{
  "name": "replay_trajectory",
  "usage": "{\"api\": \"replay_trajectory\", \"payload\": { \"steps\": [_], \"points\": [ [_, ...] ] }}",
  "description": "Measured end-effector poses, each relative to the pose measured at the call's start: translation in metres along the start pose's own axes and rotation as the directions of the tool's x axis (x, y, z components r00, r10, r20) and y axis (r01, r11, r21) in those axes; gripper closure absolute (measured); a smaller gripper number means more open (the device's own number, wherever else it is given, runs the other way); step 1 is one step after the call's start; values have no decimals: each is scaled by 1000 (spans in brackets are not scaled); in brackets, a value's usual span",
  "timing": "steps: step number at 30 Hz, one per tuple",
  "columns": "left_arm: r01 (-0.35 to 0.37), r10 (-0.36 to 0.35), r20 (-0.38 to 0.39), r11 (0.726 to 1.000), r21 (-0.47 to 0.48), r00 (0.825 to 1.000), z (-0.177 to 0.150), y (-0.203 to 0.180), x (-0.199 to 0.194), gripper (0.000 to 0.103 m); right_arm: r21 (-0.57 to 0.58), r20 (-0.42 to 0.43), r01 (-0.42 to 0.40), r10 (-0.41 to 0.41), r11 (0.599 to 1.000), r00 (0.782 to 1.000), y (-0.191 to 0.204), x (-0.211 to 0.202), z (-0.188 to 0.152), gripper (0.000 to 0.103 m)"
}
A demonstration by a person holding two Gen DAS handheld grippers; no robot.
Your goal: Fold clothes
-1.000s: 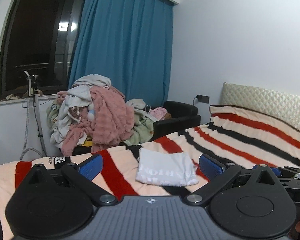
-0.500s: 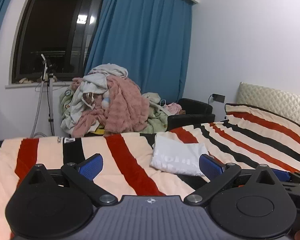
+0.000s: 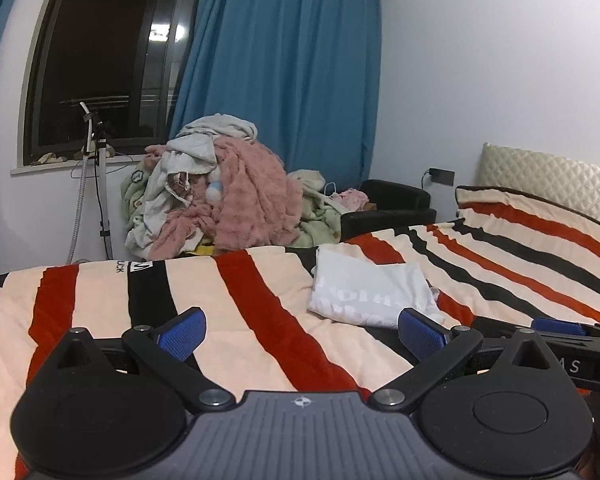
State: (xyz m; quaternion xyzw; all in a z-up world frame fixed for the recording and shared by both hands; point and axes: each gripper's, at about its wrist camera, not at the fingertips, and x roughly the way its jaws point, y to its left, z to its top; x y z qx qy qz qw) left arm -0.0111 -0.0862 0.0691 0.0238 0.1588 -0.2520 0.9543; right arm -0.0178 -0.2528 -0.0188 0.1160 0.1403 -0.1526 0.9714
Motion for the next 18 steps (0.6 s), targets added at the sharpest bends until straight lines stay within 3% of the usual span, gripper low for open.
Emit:
{"api": "replay_trajectory", "payload": {
  "steps": [18],
  "points": [
    [-22,22,5,1000,18,1000,0,-6,-4,0,-10,8,-2,2,1000,1000,2,-4,-1,17]
  ]
}}
